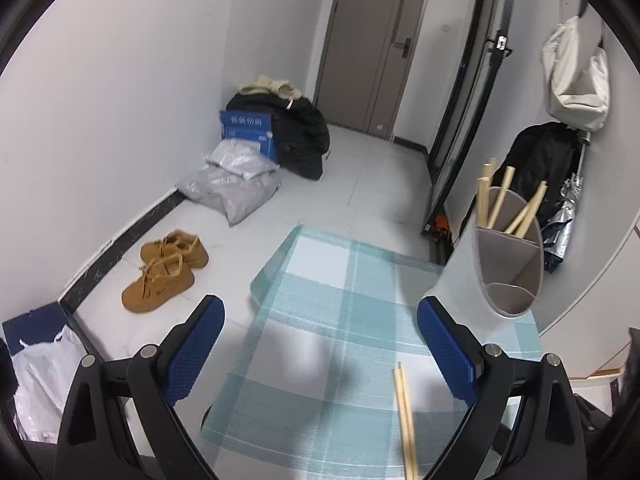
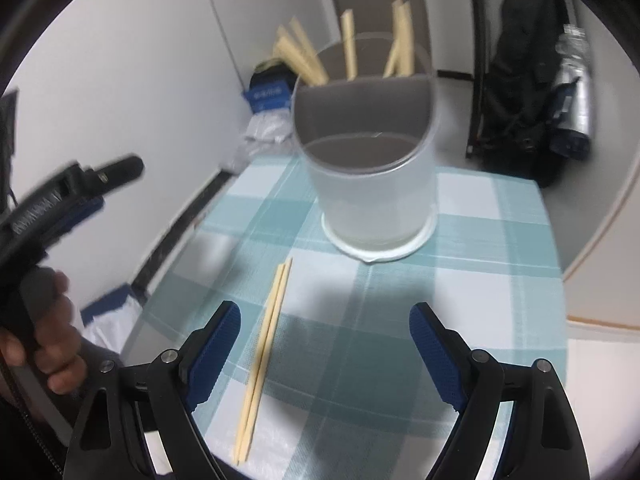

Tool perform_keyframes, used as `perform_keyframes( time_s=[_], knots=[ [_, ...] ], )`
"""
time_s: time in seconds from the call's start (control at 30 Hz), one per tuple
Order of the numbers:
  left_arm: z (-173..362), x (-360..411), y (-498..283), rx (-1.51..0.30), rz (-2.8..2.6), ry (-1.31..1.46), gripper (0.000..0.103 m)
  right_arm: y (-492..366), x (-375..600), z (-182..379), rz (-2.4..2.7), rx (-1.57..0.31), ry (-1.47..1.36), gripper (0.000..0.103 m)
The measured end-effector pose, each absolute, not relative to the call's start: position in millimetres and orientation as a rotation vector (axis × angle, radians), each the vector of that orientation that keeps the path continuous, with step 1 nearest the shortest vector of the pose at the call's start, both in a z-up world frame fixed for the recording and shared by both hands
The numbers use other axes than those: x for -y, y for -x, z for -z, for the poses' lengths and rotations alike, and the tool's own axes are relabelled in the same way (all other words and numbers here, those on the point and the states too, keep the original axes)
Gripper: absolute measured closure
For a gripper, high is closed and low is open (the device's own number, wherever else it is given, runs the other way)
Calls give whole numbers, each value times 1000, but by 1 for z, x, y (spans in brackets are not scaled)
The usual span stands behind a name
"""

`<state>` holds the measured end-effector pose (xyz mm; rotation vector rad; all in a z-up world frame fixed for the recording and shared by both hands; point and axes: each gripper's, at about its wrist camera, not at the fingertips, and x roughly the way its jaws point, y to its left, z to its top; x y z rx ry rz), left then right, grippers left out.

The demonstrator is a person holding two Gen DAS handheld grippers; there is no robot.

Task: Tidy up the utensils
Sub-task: 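Lower both grippers to the last chopsticks on the mat, then grasp a chopstick with the right gripper while the left gripper grasps another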

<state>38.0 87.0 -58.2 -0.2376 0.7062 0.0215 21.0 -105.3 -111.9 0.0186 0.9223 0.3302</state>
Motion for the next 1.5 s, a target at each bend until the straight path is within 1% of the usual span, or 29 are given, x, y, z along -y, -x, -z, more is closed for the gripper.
perform_keyframes(
  time_s=[0.17, 0.4, 0.5, 0.57, 0.7, 0.73, 0.8, 0.87, 1.13, 1.2, 1.27, 1.33, 1.43, 1.5],
  knots=[
    [70, -96, -45, -796, -12, 304, 9, -41, 83, 132, -343, -1015, 46, 19],
    [71, -108, -49, -837, -12, 357, 9, -66, 68, 154, -321, -1081, 91, 24],
    [68, -115, -49, -815, -67, 357, 9, -72, 62, 161, -314, -1109, 108, 31],
    [66, -117, -51, -801, -85, 340, 9, -73, 58, 164, -316, -1120, 127, 40],
    [67, -121, -51, -805, -90, 359, 9, -70, 52, 164, -315, -1117, 180, 48],
    [68, -123, -52, -809, -89, 362, 9, -69, 52, 163, -313, -1120, 188, 53],
    [69, -125, -52, -816, -90, 370, 9, -66, 51, 161, -307, -1119, 210, 54],
    [70, -127, -52, -818, -87, 382, 9, -64, 49, 161, -308, -1117, 227, 59],
    [72, -136, -56, -826, -99, 409, 9, -63, 37, 157, -285, -1116, 287, 63],
    [73, -138, -57, -827, -105, 413, 9, -63, 32, 158, -281, -1123, 307, 66],
    [74, -140, -57, -829, -110, 422, 9, -68, 29, 161, -278, -1125, 318, 73],
    [74, -142, -57, -832, -116, 430, 9, -70, 25, 160, -278, -1126, 325, 75],
    [75, -145, -56, -837, -122, 444, 9, -70, 26, 161, -304, -1146, 302, 96],
    [76, -147, -55, -840, -126, 450, 9, -62, 28, 161, -326, -1147, 314, 97]
  ],
)
